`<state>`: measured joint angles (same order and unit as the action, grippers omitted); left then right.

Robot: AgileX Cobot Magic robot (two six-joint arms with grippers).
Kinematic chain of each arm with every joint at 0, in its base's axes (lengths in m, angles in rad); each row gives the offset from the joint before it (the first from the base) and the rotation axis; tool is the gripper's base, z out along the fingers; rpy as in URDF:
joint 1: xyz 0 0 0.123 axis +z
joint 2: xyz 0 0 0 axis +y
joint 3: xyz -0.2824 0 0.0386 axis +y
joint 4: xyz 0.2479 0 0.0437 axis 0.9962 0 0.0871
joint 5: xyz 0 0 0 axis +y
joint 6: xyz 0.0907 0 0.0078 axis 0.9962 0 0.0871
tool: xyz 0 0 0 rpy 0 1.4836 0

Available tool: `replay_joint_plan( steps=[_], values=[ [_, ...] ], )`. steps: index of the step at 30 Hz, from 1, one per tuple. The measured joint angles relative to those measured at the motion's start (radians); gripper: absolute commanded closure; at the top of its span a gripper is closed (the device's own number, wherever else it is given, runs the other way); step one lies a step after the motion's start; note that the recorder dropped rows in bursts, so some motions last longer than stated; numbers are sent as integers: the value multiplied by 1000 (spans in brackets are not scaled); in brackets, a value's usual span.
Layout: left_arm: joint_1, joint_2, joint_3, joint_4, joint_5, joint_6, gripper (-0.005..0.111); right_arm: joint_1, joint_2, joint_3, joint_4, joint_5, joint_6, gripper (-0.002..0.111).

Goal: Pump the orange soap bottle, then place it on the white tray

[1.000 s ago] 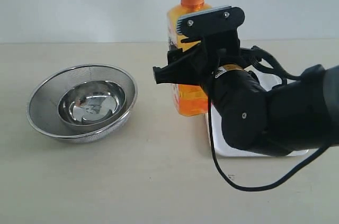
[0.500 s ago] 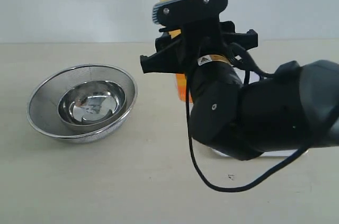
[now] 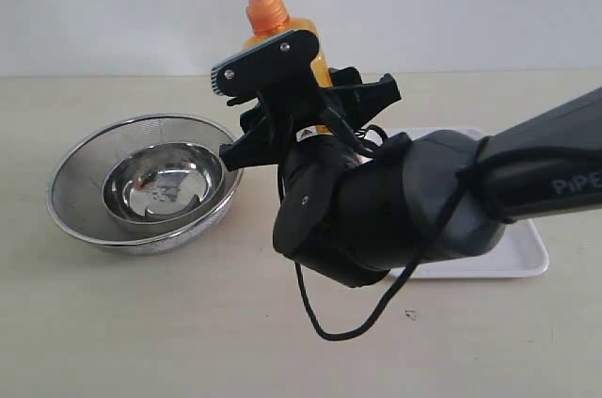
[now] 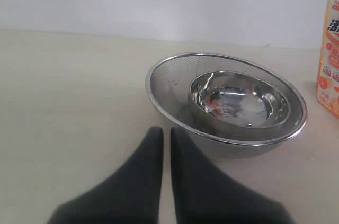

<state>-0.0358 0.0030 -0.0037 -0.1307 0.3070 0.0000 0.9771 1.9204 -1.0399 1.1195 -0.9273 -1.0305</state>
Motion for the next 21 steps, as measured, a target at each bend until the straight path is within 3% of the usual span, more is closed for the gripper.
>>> replay_joint_plan(
  steps=[21],
  values=[
    [0,0,0,0,0,0,102,0,51,-52,0,37,-17,108]
  ],
)
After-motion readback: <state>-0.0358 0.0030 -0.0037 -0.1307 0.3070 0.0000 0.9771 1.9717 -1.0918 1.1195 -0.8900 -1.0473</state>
